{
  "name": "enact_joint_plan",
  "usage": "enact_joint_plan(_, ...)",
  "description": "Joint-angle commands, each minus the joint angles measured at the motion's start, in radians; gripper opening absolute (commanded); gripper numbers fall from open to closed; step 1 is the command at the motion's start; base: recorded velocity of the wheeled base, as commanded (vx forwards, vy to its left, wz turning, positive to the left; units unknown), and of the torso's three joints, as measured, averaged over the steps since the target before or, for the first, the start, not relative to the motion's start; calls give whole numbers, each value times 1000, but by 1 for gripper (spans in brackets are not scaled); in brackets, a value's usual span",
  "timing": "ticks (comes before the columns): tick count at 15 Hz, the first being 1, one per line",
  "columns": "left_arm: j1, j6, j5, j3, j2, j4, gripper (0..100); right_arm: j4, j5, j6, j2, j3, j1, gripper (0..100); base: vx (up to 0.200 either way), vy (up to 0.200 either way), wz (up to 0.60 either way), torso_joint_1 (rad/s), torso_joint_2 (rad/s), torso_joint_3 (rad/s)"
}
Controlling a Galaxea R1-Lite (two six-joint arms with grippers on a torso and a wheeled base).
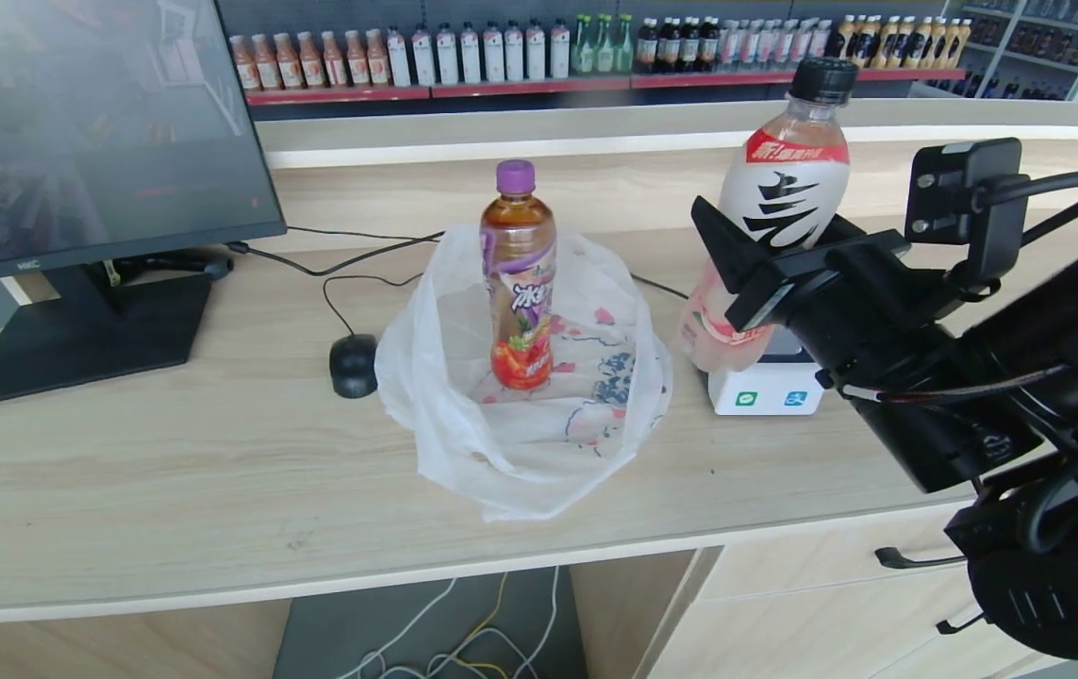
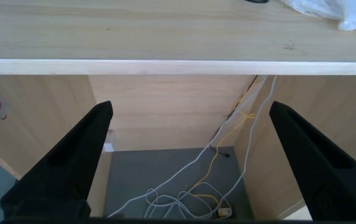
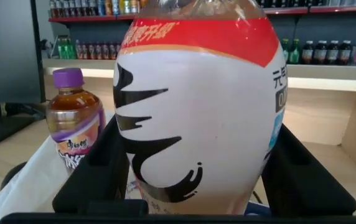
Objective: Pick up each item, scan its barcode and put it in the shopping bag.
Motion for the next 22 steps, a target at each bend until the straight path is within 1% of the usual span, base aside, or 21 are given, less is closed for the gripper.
enact_joint_plan(1,0,0,0,0,0,0,100,-3,0,0,5,3,4,0,0,0,0,0,0,0)
enact_joint_plan(5,0,0,0,0,0,0,100,-11,-2,14,42,-5,18,0,0,0,0,0,0,0)
enact_joint_plan(9,0,0,0,0,0,0,100,-11,0,18,124,-77,26,0,0,0,0,0,0,0)
enact_joint_plan(14,0,0,0,0,0,0,100,-9,-2,24,282,-190,27,0,0,0,0,0,0,0)
enact_joint_plan(22,0,0,0,0,0,0,100,-9,0,26,274,-192,26,0,0,0,0,0,0,0)
